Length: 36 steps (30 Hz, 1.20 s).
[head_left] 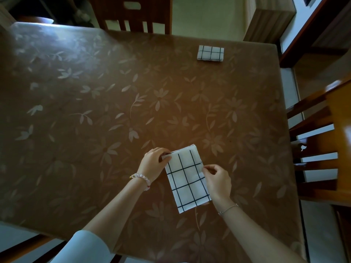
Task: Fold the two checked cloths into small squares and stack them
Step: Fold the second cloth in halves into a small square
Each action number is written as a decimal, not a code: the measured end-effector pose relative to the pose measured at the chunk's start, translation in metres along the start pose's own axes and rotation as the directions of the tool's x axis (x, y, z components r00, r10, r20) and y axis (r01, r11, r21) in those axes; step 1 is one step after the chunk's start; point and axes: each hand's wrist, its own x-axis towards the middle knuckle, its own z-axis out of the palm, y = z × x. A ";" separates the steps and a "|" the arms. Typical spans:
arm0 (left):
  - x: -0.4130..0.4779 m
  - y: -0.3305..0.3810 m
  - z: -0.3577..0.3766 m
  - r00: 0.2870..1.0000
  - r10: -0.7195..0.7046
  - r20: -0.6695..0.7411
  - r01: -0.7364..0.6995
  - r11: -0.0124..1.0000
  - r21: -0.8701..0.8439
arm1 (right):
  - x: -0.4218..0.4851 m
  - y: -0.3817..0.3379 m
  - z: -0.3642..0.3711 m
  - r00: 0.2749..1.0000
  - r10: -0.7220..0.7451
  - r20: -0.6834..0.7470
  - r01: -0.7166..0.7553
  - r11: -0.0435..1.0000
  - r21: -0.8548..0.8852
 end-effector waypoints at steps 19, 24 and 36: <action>0.012 0.007 0.005 0.992 -0.086 -0.091 0.088 0.996 0.020 | -0.002 0.014 0.001 0.687 -0.723 0.069 0.655 0.576 -0.489; 0.012 0.008 0.007 0.992 -0.071 -0.107 0.076 0.996 0.044 | -0.005 0.030 0.006 0.640 -0.699 0.318 0.734 0.434 -0.522; -0.009 0.016 0.016 0.944 0.264 -0.198 -0.168 0.901 0.401 | -0.003 0.043 0.008 0.702 -0.589 0.400 0.700 0.469 -0.538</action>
